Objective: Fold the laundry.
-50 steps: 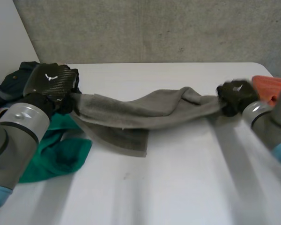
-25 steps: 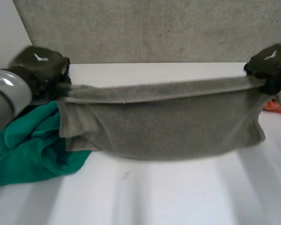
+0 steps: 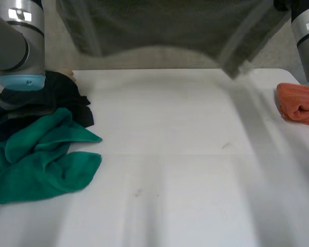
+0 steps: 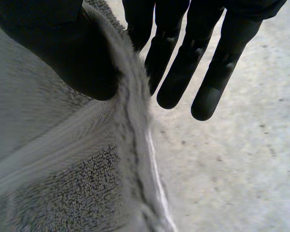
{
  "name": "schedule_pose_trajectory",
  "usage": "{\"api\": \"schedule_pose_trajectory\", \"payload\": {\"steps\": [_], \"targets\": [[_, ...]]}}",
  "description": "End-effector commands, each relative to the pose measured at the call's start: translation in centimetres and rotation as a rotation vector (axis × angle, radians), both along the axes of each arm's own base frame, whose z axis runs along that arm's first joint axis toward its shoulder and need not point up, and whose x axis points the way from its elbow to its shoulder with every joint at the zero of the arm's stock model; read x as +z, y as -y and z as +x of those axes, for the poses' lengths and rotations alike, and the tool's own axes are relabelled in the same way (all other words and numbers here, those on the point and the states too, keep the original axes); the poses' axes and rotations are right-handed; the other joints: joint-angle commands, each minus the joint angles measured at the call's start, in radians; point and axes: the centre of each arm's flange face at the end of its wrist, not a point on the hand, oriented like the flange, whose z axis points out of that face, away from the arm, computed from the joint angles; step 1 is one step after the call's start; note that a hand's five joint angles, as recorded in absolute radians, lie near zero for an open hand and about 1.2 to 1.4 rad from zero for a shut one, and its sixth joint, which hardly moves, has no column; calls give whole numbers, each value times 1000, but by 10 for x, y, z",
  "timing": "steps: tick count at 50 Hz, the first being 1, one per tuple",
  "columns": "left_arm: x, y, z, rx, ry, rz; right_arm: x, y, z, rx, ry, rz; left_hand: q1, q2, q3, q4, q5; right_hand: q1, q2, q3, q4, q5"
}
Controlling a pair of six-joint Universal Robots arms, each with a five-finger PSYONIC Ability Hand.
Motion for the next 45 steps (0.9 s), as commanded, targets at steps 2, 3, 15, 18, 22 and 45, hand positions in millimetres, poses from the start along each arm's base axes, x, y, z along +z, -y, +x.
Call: {"api": "schedule_pose_trajectory", "payload": {"steps": [2,3,15,18,22,45], "targets": [[-83,-11,0,-54,94,336,-63,1,2,53,-69,275,249,196,201,193,245,270,220,209,200,214],[-93,-14,0,-59,103,365,-72,1,3,60,-77,307,249,196,201,193,245,270,220,209,200,214],[-216,-44,2,-27,201,686,-210,-2,-5,29,-135,702,249,196,201,193,245,261,211,200,190,205],[-228,-55,-1,-35,229,723,-220,-2,-11,-24,-143,739,249,196,201,193,245,-29,-79,-90,-99,-85],[-230,-64,-2,-45,241,737,-224,1,-22,-88,-118,766,249,196,201,193,245,-162,-212,-223,-232,-217],[-214,-104,10,-50,306,872,-221,-23,-64,-111,-209,988,249,196,201,193,245,270,220,209,200,214]]}}
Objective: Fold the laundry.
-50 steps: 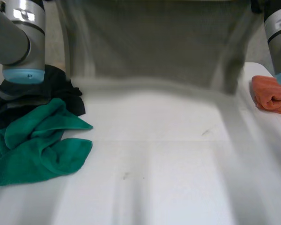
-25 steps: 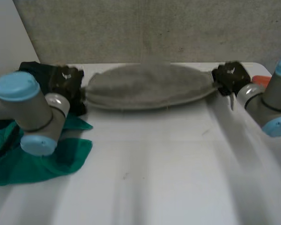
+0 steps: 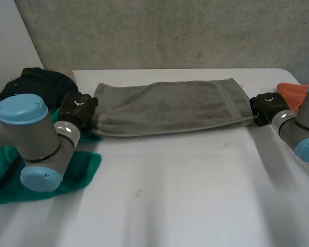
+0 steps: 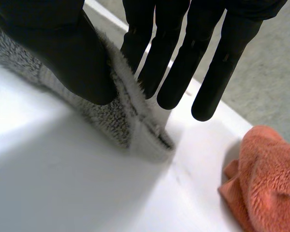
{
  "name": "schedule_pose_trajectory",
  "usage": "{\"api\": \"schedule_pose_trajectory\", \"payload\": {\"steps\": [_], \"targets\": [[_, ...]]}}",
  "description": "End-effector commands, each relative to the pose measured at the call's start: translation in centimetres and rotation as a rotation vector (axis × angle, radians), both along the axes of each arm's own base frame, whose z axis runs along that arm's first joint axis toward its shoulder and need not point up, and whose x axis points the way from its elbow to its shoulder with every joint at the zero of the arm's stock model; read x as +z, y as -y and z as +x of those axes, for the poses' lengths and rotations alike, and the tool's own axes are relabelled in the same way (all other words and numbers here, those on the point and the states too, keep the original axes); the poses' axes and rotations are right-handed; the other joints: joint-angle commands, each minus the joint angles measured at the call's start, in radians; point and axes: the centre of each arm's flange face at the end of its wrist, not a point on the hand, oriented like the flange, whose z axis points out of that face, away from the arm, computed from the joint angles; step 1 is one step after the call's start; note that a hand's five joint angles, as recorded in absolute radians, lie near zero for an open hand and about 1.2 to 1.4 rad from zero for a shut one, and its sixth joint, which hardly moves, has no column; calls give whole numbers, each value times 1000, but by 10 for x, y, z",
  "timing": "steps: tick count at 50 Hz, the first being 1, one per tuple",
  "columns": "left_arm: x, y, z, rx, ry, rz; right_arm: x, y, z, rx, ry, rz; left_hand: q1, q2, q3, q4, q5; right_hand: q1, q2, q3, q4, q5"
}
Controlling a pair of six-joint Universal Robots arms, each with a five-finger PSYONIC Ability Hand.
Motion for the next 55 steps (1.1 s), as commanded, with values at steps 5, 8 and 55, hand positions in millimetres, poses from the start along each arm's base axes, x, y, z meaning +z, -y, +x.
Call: {"api": "schedule_pose_trajectory", "payload": {"steps": [5,8,55], "targets": [[9,-63,20,-49,187,260,30,-70,-46,123,-328,318,248,196,201,192,245,261,214,207,200,238],[13,-107,35,-110,342,426,48,-118,-67,217,-490,501,248,196,201,192,245,261,214,207,200,238],[-3,59,-50,-50,178,-161,-19,24,33,-36,-289,-208,-974,-1026,-1020,-1029,-977,-960,-1008,-1015,-1022,-983]]}}
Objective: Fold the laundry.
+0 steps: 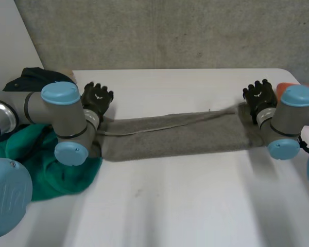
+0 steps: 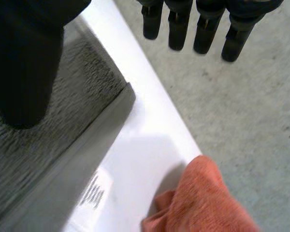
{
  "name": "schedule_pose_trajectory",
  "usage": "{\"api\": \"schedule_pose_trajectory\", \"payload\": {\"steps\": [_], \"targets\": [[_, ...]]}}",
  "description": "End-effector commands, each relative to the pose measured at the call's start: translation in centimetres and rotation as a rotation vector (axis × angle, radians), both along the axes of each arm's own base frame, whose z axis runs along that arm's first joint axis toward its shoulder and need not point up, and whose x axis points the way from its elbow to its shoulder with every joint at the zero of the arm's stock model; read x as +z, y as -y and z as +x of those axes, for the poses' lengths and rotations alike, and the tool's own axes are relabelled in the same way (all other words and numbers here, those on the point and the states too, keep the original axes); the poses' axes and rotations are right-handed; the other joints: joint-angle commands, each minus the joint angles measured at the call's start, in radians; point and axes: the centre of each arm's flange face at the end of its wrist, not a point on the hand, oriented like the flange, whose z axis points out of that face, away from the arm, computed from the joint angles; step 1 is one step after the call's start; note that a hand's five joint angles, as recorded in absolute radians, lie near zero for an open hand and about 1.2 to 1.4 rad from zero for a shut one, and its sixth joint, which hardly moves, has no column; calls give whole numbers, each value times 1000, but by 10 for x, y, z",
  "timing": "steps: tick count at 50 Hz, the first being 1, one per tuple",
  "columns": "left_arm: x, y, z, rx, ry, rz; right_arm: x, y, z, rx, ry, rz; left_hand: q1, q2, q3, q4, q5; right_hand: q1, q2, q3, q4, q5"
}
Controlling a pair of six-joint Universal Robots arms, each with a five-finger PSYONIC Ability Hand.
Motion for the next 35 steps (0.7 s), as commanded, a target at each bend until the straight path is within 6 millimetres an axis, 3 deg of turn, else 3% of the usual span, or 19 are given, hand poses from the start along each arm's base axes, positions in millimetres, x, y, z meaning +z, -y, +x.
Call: {"api": "schedule_pose_trajectory", "payload": {"steps": [1,8,15,17,20,25,30,35], "targets": [[23,0,-1,-13,-82,-78,6,-5,2,-6,40,39,-11,-32,-35,-29,-46,-51,-40,-49,-55,-51],[17,-10,11,-38,-53,48,25,-12,3,77,161,60,-11,-32,-35,-29,-46,-51,-40,-49,-55,-51],[-6,-9,15,-76,-23,133,10,-10,14,172,204,90,-11,-32,-35,-29,-46,-51,-40,-49,-55,-51],[-13,-2,14,-74,-21,114,3,-4,17,174,210,81,-11,-32,-35,-29,-46,-51,-40,-49,-55,-51],[-17,27,14,-38,-58,-7,-4,7,21,152,221,38,-11,-32,-35,-29,-46,-51,-40,-49,-55,-51],[-24,62,16,17,-78,-142,4,25,26,91,260,-137,-11,-32,-35,-29,-46,-51,-40,-49,-55,-51],[10,77,34,188,-139,-245,15,26,31,96,266,-200,-11,-32,-35,-29,-46,-51,-40,-49,-55,-51],[40,54,29,92,-235,-193,20,15,30,114,255,-150,-11,-32,-35,-29,-46,-51,-40,-49,-55,-51]]}}
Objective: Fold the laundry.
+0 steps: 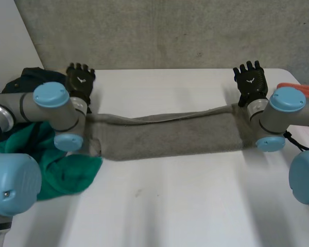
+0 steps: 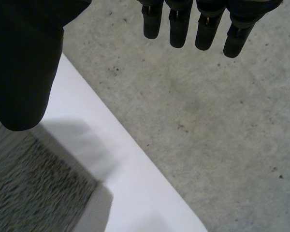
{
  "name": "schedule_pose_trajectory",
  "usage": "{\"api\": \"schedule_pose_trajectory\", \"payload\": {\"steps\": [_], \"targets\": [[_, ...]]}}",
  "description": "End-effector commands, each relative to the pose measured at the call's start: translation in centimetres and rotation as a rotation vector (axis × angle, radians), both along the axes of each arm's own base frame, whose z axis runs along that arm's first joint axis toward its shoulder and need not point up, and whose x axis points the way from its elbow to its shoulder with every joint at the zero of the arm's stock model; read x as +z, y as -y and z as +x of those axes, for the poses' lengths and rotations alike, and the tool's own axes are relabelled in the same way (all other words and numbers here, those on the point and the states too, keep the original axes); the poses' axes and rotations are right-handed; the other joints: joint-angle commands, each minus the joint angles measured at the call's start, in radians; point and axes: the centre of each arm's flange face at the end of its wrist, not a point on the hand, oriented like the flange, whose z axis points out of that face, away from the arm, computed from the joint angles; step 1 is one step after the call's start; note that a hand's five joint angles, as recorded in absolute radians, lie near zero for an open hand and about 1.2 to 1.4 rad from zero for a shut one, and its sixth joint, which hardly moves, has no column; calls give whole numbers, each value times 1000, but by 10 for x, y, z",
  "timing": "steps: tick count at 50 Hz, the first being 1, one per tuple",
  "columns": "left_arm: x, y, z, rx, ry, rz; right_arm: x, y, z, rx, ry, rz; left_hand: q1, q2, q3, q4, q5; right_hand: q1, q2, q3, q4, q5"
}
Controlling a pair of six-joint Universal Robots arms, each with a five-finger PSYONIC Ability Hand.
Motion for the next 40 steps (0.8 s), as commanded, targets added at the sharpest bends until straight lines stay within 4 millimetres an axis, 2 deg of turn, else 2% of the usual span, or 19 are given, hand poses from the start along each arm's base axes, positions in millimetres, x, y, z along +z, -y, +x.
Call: {"api": "schedule_pose_trajectory", "payload": {"steps": [1,6,9,13,19,21,24,26,30,32,40], "targets": [[42,-25,0,-78,-107,31,9,-13,0,26,-16,43,-11,-31,-35,-29,-46,-51,-33,-33,-36,-44],[49,-64,0,-192,-122,124,12,-25,-5,61,-27,110,-11,-31,-35,-29,-46,-51,-33,-33,-36,-44],[45,-74,1,-212,-115,154,14,-29,-8,69,-32,141,-11,-31,-35,-29,-46,-51,-33,-33,-36,-44],[25,-77,4,-203,-86,220,15,-34,-15,74,-36,196,-11,-31,-35,-29,-46,-51,-33,-33,-36,-44],[-7,-61,3,-192,-54,256,12,-39,-19,67,-45,246,-11,-31,-35,-29,-46,-51,-33,-33,-36,-44],[-17,-47,0,-189,-54,230,11,-40,-20,64,-46,249,-11,-31,-35,-29,-46,-51,-33,-33,-36,-44],[-22,-16,-1,-178,-68,130,10,-39,-22,50,-42,237,-11,-31,-35,-29,-46,-51,-33,-33,-36,-44],[-25,-4,-1,-164,-71,96,11,-37,-22,38,-37,222,-11,-31,-35,-29,-46,-51,-33,-33,-36,-44],[-19,14,3,-82,-58,37,16,-35,-25,1,-29,188,-11,-31,-35,-29,-46,-51,-33,-33,-36,-44],[-15,12,4,-65,-59,58,17,-36,-25,-2,-28,184,-11,-31,-35,-29,-46,-51,-33,-33,-36,-44],[29,-31,6,-132,-135,118,21,-44,-27,2,-26,201,-11,-31,-35,-29,-46,-51,-33,-33,-36,-44]]}}
